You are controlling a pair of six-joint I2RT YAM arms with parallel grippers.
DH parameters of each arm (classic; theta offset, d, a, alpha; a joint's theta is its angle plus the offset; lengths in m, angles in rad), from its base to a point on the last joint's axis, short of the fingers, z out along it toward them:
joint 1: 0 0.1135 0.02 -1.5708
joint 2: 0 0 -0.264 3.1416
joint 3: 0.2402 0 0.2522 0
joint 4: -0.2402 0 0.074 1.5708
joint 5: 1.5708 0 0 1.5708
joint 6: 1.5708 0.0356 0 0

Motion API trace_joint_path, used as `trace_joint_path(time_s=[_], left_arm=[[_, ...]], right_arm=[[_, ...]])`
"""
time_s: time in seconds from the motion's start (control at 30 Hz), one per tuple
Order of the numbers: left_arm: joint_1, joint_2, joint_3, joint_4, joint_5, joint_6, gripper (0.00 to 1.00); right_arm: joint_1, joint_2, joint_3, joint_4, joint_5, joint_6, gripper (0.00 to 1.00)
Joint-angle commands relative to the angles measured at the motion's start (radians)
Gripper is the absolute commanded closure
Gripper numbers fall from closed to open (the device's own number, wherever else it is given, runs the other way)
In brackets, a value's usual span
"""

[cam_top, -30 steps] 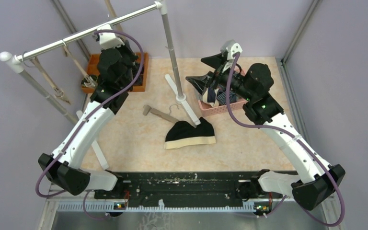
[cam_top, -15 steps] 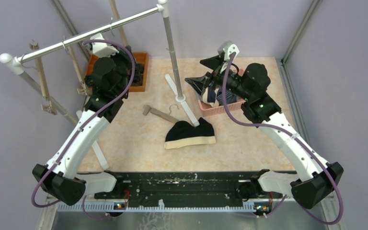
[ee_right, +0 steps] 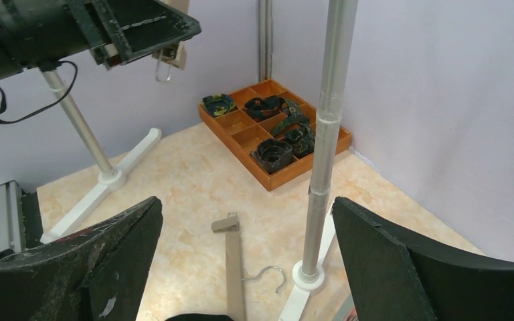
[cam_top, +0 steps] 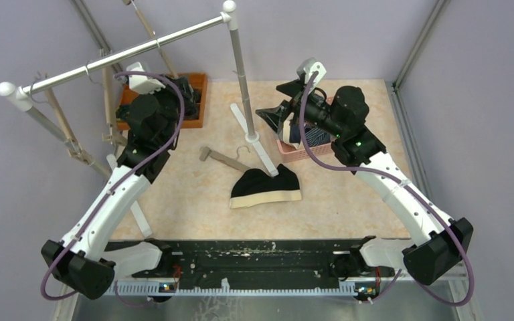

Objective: Remove the underwear clipped to the hanger

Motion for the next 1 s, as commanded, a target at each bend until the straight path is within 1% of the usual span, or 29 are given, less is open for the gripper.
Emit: trace_joint_path(time_s=[0.0,0.17,0.37,0.5,0.63,0.73,0.8,0.9,0.97], left_arm=[[-0.002,-0.065,-0.149,-0.108,0.05,-0.005,0.61],[-0.003,-0.179,-0.279,-0.152,0.067,-0.007,0.59],[-0.009,-0.246,-0.372,-0.222,0.149,-0.054,0.58],[-0.015,-0.265,-0.421,-0.265,0.197,-0.08,0.58],[-0.018,-0.286,-0.472,-0.294,0.228,-0.082,0.57],[-0.02,-0.323,-0.528,-0.292,0.245,-0.092,0.53],[-0.023,-0.358,-0.571,-0.269,0.25,-0.09,0.47],[-0.025,-0.427,-0.63,-0.194,0.253,-0.052,0.38],[-0.026,-0.474,-0.662,-0.14,0.253,-0.022,0.34]], right_arm=[[-0.003,0.001,0.009,0.033,0.004,-0.022,0.03],[-0.003,0.006,0.018,-0.005,0.039,-0.054,0.03],[-0.003,0.027,0.036,-0.115,0.113,-0.126,0.03],[-0.002,0.042,0.0,-0.206,0.145,-0.126,0.03],[-0.001,0.021,-0.094,-0.292,0.144,-0.088,0.03],[0.025,-0.021,-0.183,-0.359,0.145,-0.073,0.03],[0.057,-0.041,-0.234,-0.394,0.162,-0.067,0.03],[0.084,-0.059,-0.29,-0.423,0.179,-0.053,0.03],[0.084,-0.063,-0.315,-0.427,0.166,-0.042,0.03]])
